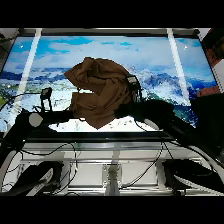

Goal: Fold the clothes and pants, and hang the long-sleeved shirts on hangers.

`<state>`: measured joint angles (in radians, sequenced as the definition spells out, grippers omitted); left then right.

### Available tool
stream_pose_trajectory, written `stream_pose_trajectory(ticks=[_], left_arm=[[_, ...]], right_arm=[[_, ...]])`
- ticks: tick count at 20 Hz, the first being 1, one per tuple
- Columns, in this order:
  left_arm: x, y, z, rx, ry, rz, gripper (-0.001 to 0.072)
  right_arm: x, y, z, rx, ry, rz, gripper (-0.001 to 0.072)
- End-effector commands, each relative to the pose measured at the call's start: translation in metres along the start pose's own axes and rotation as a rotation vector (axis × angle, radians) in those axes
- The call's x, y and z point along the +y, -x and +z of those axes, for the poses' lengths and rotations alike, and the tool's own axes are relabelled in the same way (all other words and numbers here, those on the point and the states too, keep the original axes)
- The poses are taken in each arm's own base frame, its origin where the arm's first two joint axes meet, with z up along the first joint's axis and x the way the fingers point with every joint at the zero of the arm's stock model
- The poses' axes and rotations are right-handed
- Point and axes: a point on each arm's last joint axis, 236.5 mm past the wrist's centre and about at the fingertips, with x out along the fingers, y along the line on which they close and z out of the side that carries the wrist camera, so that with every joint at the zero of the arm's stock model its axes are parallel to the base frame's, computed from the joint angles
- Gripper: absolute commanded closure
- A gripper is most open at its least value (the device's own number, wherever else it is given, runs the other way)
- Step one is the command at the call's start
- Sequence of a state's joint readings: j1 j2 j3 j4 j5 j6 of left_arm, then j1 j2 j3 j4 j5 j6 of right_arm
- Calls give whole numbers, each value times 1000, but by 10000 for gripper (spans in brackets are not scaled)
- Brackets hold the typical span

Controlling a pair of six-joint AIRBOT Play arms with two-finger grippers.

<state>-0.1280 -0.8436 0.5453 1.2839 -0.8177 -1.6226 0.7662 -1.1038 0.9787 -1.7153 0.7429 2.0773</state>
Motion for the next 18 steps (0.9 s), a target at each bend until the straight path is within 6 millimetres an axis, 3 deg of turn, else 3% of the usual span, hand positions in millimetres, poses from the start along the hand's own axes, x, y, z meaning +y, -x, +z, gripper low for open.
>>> stream_pose_trajectory(ticks=[1,2,5,7,11,13,15,18], left_arm=[[1,0,-9,37,-2,3,687],[1,0,-11,45,-3,4,687],[1,0,-13,54,-2,5,687],[1,0,-14,57,-2,5,687],[2,0,-24,97,-2,8,687],[3,-1,-25,100,-1,9,687],[4,-2,-27,106,1,10,687],[4,-2,-28,107,1,11,687]], right_arm=[[-9,-51,59,-144,-26,38,349],[-10,-68,71,-133,-26,48,310],[17,-107,114,-123,140,110,284],[25,-135,126,-76,238,107,266],[27,-192,126,-18,341,104,249],[26,-213,122,-10,381,102,186],[25,-225,118,-15,424,101,99],[28,-234,108,-1,487,104,90]])
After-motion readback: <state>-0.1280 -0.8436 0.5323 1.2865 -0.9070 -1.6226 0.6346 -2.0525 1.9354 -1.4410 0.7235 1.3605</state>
